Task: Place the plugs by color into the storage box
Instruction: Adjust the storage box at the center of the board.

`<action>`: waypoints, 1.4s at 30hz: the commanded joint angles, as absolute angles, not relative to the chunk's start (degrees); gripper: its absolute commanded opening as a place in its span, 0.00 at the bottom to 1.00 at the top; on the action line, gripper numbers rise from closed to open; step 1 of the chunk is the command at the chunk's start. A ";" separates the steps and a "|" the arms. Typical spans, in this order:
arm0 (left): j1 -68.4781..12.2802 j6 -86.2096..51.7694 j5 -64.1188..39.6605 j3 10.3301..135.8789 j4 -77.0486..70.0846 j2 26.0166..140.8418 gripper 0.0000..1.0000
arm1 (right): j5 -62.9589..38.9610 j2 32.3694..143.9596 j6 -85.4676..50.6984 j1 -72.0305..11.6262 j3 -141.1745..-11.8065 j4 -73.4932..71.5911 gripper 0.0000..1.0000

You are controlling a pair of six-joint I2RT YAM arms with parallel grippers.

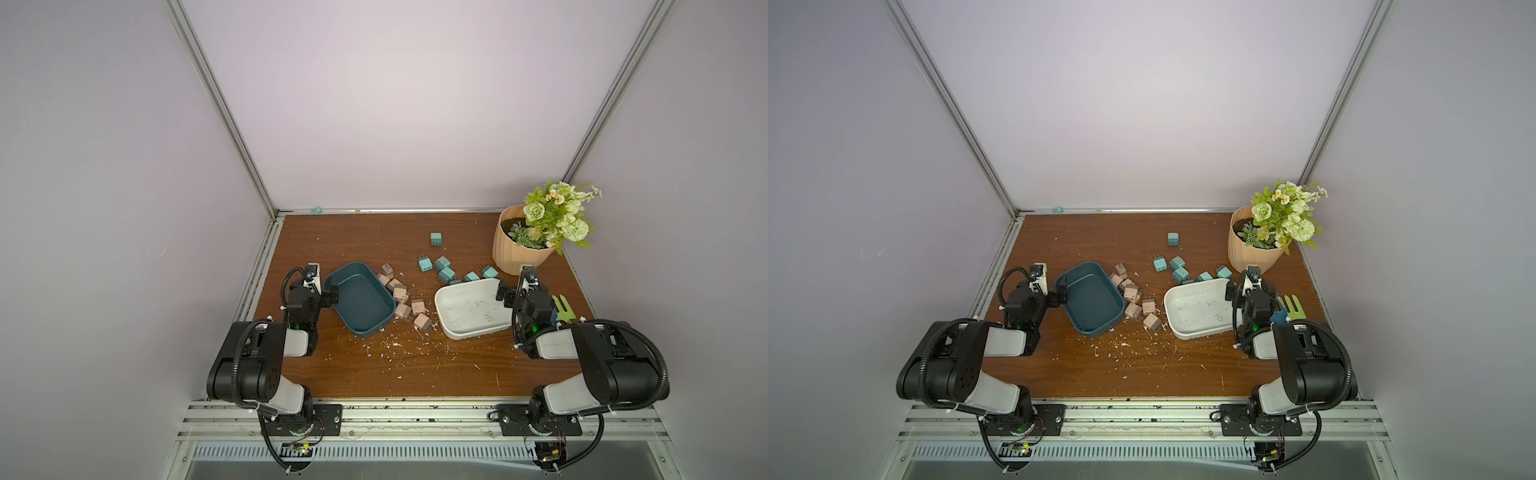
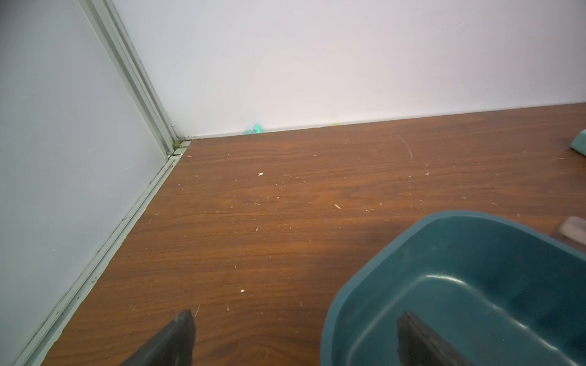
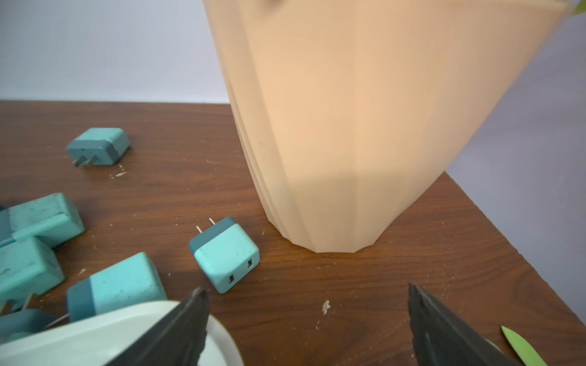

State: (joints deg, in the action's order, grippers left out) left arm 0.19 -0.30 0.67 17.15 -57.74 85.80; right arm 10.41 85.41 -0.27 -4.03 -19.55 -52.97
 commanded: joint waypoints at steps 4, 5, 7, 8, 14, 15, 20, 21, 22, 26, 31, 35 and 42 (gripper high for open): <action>1.48 -8.84 1.08 48.41 -8.47 92.18 1.00 | 12.57 86.87 -2.72 -3.93 -44.05 -17.62 1.00; 1.18 -10.18 -0.06 51.55 -3.95 93.66 1.00 | 11.93 86.86 -3.75 -4.00 -44.83 -16.33 1.00; 0.09 -14.53 -1.02 55.24 2.10 94.05 1.00 | 10.35 86.10 -5.92 -4.17 -46.00 -13.54 1.00; -0.64 -16.24 -0.61 55.74 3.42 93.15 1.00 | 10.05 85.65 -6.61 -4.37 -46.55 -12.27 1.00; -5.54 -22.32 7.33 58.68 14.26 86.44 1.00 | 8.17 83.09 -8.47 -6.62 -48.64 -5.52 1.00; -5.54 -22.52 7.40 60.08 17.29 86.52 1.00 | 7.72 82.89 -8.67 -6.89 -48.85 -4.55 1.00; -5.54 -24.50 6.97 61.40 25.88 83.83 1.00 | 7.42 80.69 -10.95 -9.29 -50.21 0.14 1.00; -5.53 -24.84 6.57 61.06 26.85 82.84 1.00 | 7.95 80.04 -11.35 -10.24 -50.36 0.90 1.00; -5.52 -25.11 5.83 60.54 27.52 81.88 1.00 | 8.59 79.65 -11.70 -11.19 -50.73 1.81 1.00; -5.52 -25.20 3.53 58.60 30.65 79.52 1.00 | 11.24 79.63 -14.47 -15.47 -52.46 6.86 1.00; -5.45 -27.32 1.21 54.31 36.34 74.96 1.00 | 12.11 82.14 -17.78 -23.87 -57.54 13.42 1.00; -5.45 -31.87 -3.75 48.00 37.73 70.06 1.00 | 8.88 86.02 -18.06 -28.33 -63.30 17.89 1.00; -5.45 -41.47 -9.29 39.59 35.08 66.60 0.90 | 0.04 94.71 -14.40 -30.74 -73.96 22.45 0.97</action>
